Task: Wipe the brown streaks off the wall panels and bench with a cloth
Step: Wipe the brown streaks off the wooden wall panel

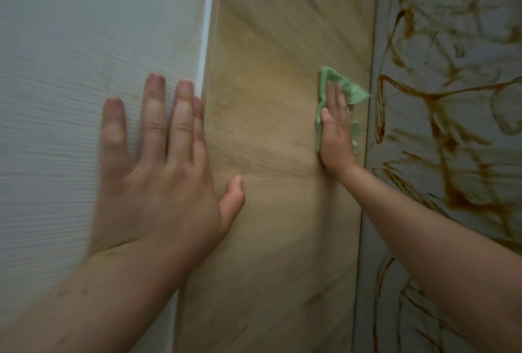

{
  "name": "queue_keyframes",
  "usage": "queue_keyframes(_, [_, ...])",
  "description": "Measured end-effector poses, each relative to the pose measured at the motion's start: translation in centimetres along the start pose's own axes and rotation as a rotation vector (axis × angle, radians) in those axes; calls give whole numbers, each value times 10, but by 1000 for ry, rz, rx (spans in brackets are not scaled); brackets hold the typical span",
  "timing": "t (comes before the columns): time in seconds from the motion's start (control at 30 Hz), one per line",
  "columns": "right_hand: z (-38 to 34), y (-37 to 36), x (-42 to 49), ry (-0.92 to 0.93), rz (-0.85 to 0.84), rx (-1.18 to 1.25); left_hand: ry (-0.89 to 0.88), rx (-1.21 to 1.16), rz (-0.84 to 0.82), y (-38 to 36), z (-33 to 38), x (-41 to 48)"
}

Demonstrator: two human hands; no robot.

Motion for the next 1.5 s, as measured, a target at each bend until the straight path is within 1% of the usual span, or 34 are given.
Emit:
queue_keyframes(0.1, [45, 11, 28, -210, 11, 40, 10, -90, 50, -10, -1, 2])
queue_keyframes(0.23, [78, 19, 63, -461, 63, 115, 15, -77, 55, -12, -1, -1])
queue_keyframes(0.3, [85, 23, 71, -541, 73, 139, 6, -72, 50, -10, -1, -1])
queue_keyframes(0.37, [75, 21, 66, -548, 76, 147, 12, -77, 41, -10, -1, -2])
queue_keyframes(0.43, [44, 17, 50, -468, 72, 130, 20, -85, 39, -10, -1, -2])
queue_keyframes(0.53, [-20, 8, 13, -242, 29, 83, 15, -54, 17, -4, -1, -2])
queue_keyframes(0.6, [-68, 0, -14, -33, -2, 31, 10, -23, 4, 2, -1, -2])
queue_keyframes(0.7, [-131, -11, -63, 341, -58, -42, 3, -13, 3, 7, -1, -3])
queue_keyframes(0.77, [-143, -13, -97, 526, -124, -73, -14, -16, -7, 10, -2, -3])
queue_keyframes(0.83, [-135, -9, -121, 651, -200, -121, -21, -15, -24, 12, -3, -2])
queue_keyframes(0.9, [-133, 0, -122, 784, -253, -181, -16, -14, -37, 12, -4, -3])
queue_keyframes(0.93, [-137, 2, -111, 823, -251, -211, -17, -15, -40, 12, -4, -3])
queue_keyframes(0.97, [-146, 1, -91, 809, -223, -222, -17, -10, -41, 12, -3, -4])
queue_keyframes(1.0, [-157, -1, -66, 727, -173, -200, -12, 0, -44, 12, -3, -4])
queue_keyframes(1.07, [-180, -3, -22, 465, -81, -114, 3, 8, -46, 11, -3, -4])
queue_keyframes(1.1, [-185, -5, -15, 373, -71, -72, 7, 7, -46, 11, -2, -5])
queue_keyframes(1.13, [-185, -8, -20, 348, -78, -51, 11, 6, -44, 12, -2, -5])
queue_keyframes(1.2, [-170, -12, -63, 420, -127, -94, 10, 6, -42, 12, -2, -6])
queue_keyframes(1.27, [-142, -10, -114, 572, -195, -137, 4, -5, -35, 13, -2, -5])
queue_keyframes(1.33, [-132, -11, -122, 649, -221, -153, 5, -26, -30, 14, -3, -5])
queue_keyframes(1.4, [-148, -14, -88, 592, -150, -151, 6, -11, -45, 15, -3, -5])
queue_keyframes(1.5, [-186, -12, -21, 469, -50, -66, 20, 3, -53, 12, -3, -4])
Point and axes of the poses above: each hand's wrist, its own x-axis towards the middle knuckle, its own y-axis out of the back of the hand, z = x × y, the point moved 4 cm from there along x, towards the middle knuckle, and after that the axes turned 13 degrees about -y, right-handed, at the moved point
